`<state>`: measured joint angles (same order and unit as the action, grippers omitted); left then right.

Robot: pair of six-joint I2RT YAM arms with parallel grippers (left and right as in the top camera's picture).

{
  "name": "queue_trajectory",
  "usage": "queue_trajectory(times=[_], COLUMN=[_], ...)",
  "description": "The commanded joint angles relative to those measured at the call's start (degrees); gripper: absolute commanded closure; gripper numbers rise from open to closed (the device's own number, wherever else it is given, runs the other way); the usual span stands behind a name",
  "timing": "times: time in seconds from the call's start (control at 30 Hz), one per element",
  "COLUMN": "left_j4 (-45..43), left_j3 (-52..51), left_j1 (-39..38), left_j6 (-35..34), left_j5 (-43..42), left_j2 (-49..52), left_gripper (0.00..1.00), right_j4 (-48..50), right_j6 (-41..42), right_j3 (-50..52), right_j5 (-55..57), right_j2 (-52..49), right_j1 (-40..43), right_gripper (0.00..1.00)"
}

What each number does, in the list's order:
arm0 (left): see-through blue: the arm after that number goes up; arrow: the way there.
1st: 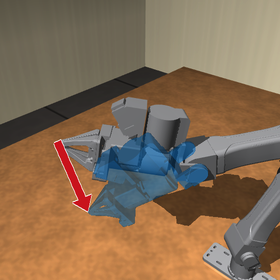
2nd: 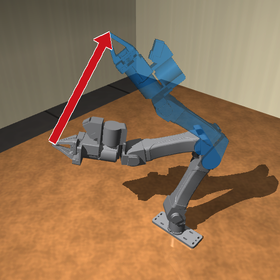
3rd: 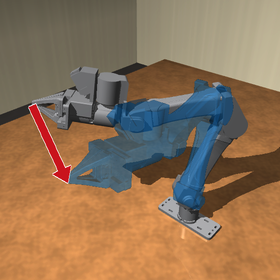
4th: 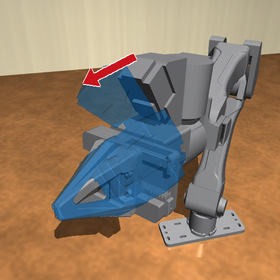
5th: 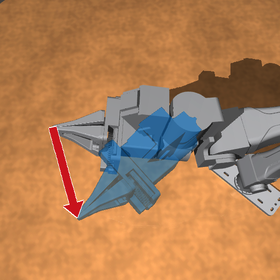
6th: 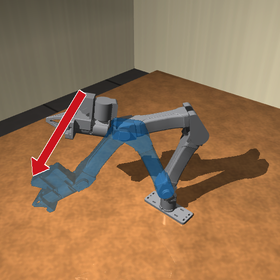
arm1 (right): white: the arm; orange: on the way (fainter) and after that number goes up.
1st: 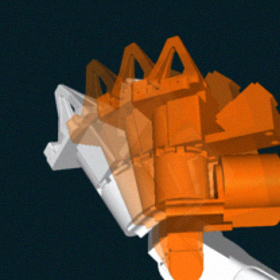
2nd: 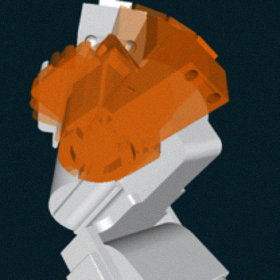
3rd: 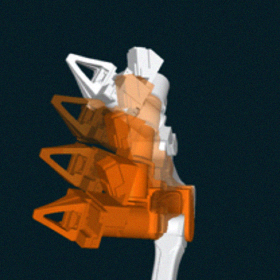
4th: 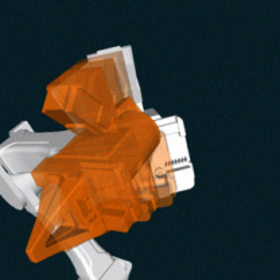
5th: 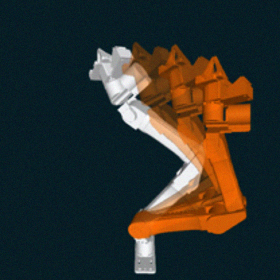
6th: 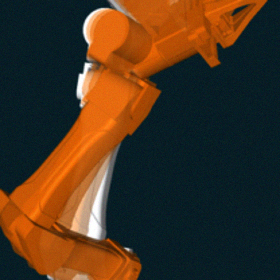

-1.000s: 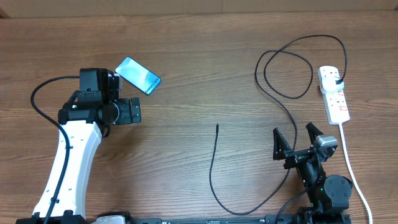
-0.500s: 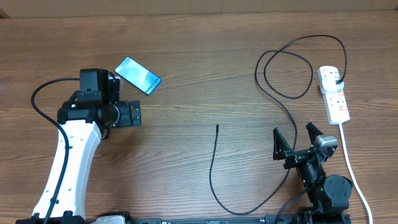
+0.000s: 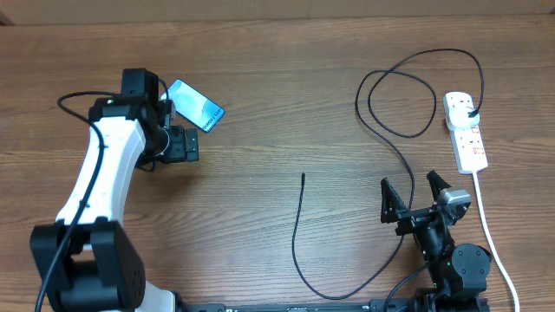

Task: Plug charger to phone and switch on socket
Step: 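Move the left gripper forward toward the phone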

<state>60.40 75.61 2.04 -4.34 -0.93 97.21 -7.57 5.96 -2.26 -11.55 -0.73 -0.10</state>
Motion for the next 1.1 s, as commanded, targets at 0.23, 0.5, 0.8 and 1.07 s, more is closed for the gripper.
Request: queue_trajectory(times=[0.23,0.5,0.8,1.07], left_j4=[-0.5,-1.0,-1.2,-3.1], left_j3=[1.8,1.8,1.8,1.8], left_j1=[0.6,0.6,0.6,0.6], left_j6=[-1.0,-1.0,-1.0,-1.0], left_j5=[-0.6,-0.6,-0.6,-0.6], left_j2=[3.5,3.5,3.5,3.5], left_gripper=[0.0,0.0,0.0,0.0], right_j4=[0.2,0.2,0.2,0.2], right_j6=[-0.2,-0.2,-0.2,-0.2], right_j3=[0.3,0.3,0.3,0.3], right_j5=[0.6,0.6,0.6,0.6], right_j2=[0.4,0.4,0.4,0.4], right_j1=[-0.2,-0.2,-0.2,-0.2], right_gripper=[0.0,0.0,0.0,0.0])
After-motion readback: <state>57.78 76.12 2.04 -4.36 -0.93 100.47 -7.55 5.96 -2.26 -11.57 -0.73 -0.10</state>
